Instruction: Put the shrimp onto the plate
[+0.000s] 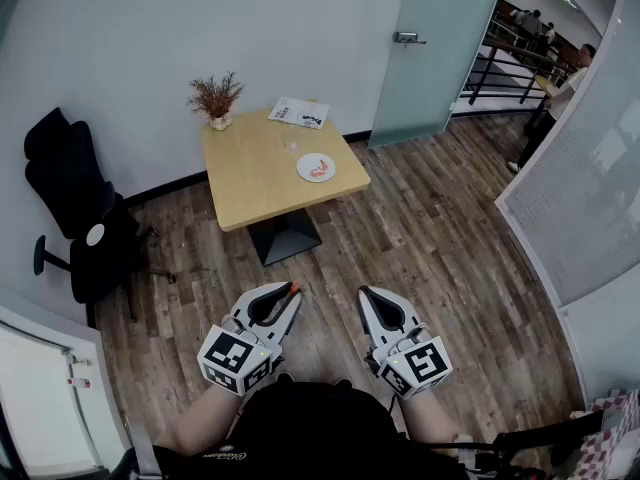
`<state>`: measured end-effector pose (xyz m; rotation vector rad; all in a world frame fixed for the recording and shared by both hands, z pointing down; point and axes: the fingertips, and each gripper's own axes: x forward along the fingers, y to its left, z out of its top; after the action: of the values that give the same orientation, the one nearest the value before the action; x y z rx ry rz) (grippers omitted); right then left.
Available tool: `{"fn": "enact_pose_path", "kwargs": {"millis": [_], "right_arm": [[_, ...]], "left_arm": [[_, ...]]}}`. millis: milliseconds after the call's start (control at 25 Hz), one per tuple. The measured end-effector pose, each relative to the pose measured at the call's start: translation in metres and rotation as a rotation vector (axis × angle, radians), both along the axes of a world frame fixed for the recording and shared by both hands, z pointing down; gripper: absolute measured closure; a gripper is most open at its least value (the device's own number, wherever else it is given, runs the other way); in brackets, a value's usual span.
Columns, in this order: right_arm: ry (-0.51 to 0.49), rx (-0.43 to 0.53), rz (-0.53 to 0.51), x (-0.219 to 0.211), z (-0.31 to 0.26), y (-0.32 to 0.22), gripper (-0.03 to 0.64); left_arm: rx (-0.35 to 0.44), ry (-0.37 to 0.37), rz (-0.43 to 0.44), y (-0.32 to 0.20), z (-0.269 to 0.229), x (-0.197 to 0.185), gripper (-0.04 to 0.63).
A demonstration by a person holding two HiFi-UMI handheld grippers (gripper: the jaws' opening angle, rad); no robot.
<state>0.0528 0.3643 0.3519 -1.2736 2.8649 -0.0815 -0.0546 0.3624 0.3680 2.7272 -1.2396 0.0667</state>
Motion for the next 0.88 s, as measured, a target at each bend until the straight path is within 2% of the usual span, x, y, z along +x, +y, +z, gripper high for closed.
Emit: {"fn": "enact_pose_path", "kwargs": {"millis": [480,880], "right_arm": [[0.028,-0.042,-0.030,-0.009,0.013,-0.011,0.615],[0.018,-0.072,-0.010,-0.039,0.022,-0.026,0.614]], "left_arm": [[-0.005,0.007,-0.005,-0.010,0.005,-0.004,0.532],[-0.020,0.036,-0.019,-0.022,0.016,-0.041,0.534]]}}
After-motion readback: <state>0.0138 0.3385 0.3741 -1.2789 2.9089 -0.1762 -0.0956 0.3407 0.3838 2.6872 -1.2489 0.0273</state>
